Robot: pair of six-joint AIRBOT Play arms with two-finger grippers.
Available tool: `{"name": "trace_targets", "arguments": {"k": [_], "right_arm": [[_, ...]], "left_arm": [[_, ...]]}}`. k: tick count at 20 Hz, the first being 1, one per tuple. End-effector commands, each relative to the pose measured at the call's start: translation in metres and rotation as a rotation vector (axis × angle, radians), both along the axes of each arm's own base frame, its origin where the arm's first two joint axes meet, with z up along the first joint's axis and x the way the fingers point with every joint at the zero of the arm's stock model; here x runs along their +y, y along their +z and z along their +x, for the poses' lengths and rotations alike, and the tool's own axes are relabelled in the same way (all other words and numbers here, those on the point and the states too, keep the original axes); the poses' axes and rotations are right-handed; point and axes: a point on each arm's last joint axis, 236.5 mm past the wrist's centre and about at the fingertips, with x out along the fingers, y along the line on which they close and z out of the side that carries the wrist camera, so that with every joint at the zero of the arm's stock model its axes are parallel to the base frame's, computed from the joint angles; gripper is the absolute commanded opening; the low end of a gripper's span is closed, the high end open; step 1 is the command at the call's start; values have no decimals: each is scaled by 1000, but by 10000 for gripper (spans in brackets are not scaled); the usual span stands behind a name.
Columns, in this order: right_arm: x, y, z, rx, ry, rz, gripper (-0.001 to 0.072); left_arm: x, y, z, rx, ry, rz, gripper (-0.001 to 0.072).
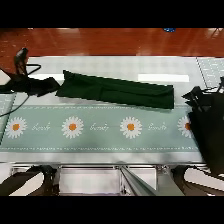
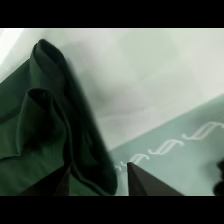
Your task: Fold the shirts.
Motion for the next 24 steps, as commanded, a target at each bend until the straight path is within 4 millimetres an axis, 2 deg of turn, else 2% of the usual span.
{"name": "trace_targets", "arguments": {"k": [1, 5, 10, 12, 15, 16, 18, 19, 20, 22, 23, 24], "right_arm": [[25, -17, 14, 15, 21, 77, 424], [36, -17, 35, 5, 61, 70, 424], [38, -40, 30, 78, 60, 102, 424], [50, -48, 27, 102, 89, 117, 423], [81, -57, 28, 125, 167, 120, 418], [91, -57, 32, 122, 196, 116, 378], [107, -42, 43, 78, 263, 102, 16], [112, -30, 48, 49, 303, 92, 22], [114, -15, 51, 26, 325, 85, 21], [110, 16, 46, -18, 366, 40, 21], [102, 29, 39, -26, 391, -25, 21], [91, 44, 28, -22, 401, -106, 21]], "left_arm": [[-20, -9, -9, -18, -53, 10, 509], [-20, -9, -9, -18, -52, 7, 509], [-20, -9, -9, -17, -50, 6, 509], [-21, -8, -7, -25, -45, -1, 509], [-25, -4, -3, -43, -33, -26, 509], [-26, -3, -2, -45, -32, -31, 508], [-26, -3, -3, -43, -31, -32, 507], [-26, -3, -3, -43, -31, -33, 505], [-26, -3, -3, -43, -31, -33, 472], [-29, -2, -2, -45, -30, -50, 90], [-35, 1, -2, -59, -59, -62, 21], [-44, 5, -2, -77, -100, -76, 20]]}}
